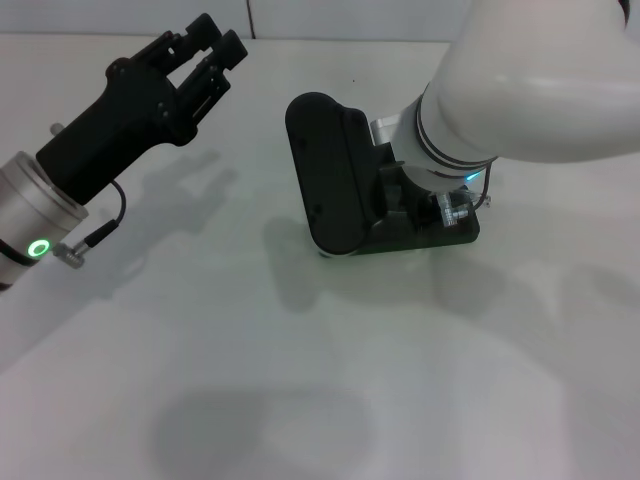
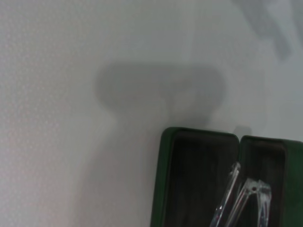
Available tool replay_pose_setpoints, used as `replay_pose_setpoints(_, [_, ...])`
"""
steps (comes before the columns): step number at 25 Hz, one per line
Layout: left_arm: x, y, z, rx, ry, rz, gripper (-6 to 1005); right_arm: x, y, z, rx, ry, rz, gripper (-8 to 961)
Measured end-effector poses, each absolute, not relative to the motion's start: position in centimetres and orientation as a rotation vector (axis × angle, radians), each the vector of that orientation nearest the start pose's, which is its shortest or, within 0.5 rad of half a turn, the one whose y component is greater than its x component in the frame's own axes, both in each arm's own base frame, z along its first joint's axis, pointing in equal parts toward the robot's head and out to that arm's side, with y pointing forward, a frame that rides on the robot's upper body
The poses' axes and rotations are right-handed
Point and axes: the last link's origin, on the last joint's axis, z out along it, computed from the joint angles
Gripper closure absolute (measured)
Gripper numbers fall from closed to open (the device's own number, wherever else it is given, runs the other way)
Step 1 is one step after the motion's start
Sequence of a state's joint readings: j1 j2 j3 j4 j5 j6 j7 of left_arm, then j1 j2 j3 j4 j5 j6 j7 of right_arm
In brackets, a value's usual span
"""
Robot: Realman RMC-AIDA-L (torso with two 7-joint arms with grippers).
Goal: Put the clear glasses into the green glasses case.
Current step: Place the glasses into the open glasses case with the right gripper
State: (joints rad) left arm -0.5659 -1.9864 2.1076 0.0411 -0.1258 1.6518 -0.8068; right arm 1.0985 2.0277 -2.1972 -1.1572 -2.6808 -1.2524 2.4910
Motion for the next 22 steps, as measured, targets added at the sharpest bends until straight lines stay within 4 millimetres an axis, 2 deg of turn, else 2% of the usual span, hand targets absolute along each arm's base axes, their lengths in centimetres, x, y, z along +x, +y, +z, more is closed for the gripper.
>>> replay_pose_setpoints(22, [-24.98, 32.60, 0.15, -2.126, -0.481, -1.375, 568, 6.74, 36.56, -11.59, -2.478, -0.687, -1.007, 823])
